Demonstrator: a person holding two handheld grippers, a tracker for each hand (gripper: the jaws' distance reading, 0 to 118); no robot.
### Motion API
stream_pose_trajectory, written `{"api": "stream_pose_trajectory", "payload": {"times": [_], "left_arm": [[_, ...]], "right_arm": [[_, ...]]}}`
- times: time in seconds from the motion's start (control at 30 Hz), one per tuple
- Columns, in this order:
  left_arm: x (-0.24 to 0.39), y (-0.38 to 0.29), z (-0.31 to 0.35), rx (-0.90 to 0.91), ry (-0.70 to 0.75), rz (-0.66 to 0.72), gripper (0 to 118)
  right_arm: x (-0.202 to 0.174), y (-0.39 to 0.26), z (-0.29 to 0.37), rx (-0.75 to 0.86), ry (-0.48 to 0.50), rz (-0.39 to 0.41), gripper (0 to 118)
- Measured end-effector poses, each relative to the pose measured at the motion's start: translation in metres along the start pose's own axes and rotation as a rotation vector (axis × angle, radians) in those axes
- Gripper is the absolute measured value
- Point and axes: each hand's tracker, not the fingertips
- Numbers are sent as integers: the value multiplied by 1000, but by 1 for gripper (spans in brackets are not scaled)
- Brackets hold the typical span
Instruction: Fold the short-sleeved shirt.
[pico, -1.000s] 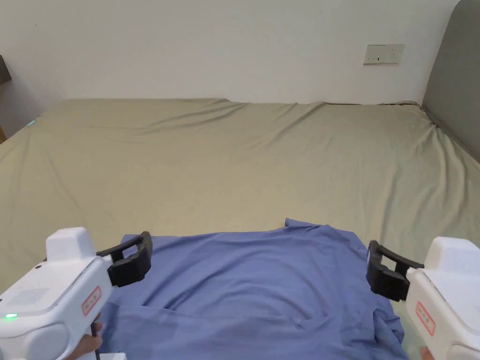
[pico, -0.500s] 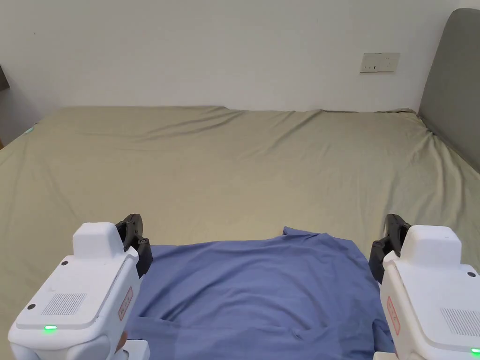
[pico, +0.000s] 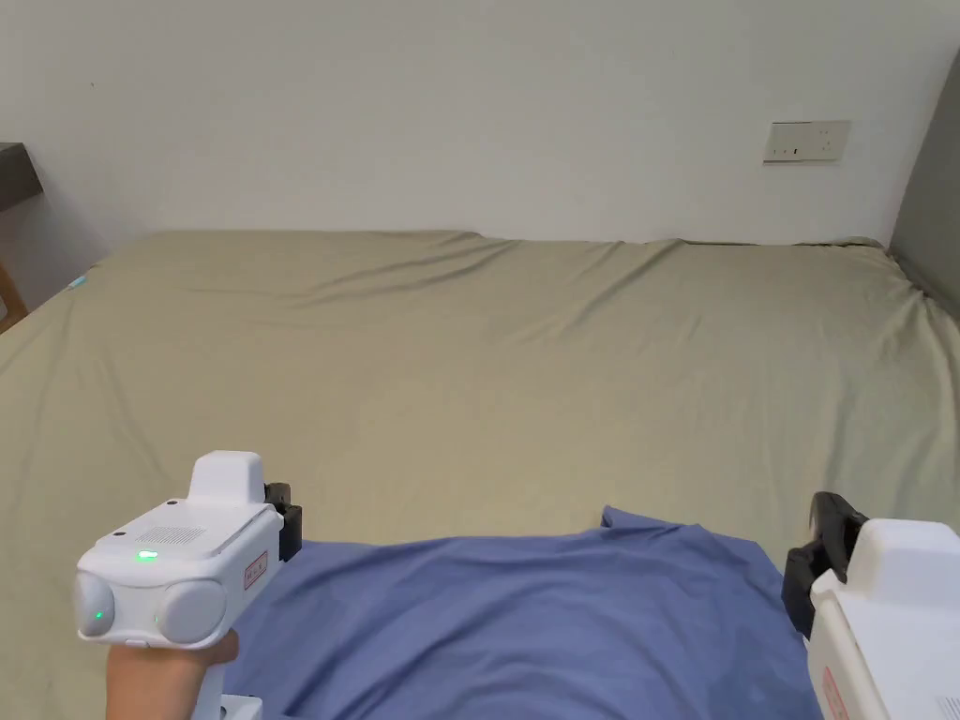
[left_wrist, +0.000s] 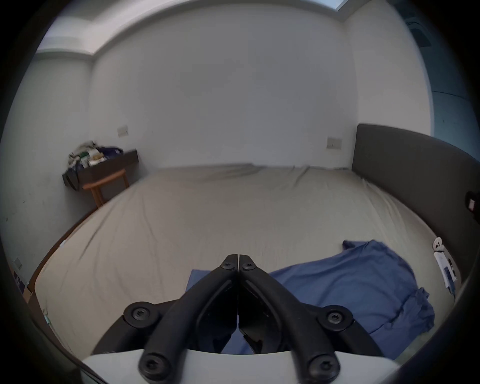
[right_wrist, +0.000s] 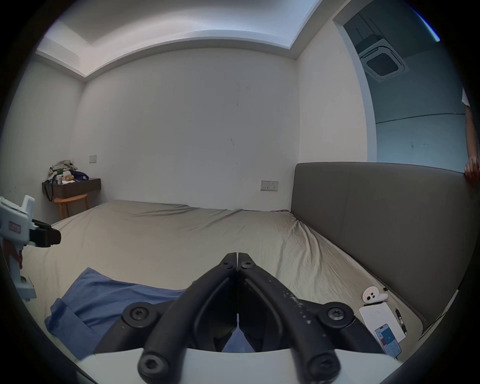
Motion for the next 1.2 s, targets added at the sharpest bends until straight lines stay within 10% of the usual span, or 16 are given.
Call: {"api": "stream_pose_trajectory", "payload": {"times": [0.23, 0.4, 0.5, 0.6, 0.73, 0.8, 0.93, 1.07, 1.2], "left_arm": [[-37, 7, -115, -225, -36, 21, 6], [-62, -11, -183, -378, 10, 77, 106], [-67, -28, -208, -441, 25, 65, 92], [-66, -47, -227, -497, 27, 48, 54], [-58, -52, -221, -428, 37, 49, 43], [-55, -50, -218, -421, -8, 39, 4], [-50, -39, -187, -321, 13, 2, 4], [-50, -26, -144, -234, -49, 68, 4], [-41, -13, -101, -187, -76, 40, 4]], "right_arm": [[-9, -5, -55, -42, -2, 22, 2], [-14, -15, -91, -83, -9, 35, 2], [-16, -24, -107, -100, -21, 40, 2], [-16, -33, -121, -125, -38, 37, 2], [-9, -41, -133, -173, -36, 16, 2], [-3, -41, -142, -196, -33, 14, 2], [24, -43, -186, -309, -18, -25, 5], [52, -62, -246, -482, 16, -48, 37], [62, -95, -302, -646, 41, -55, 115]]}}
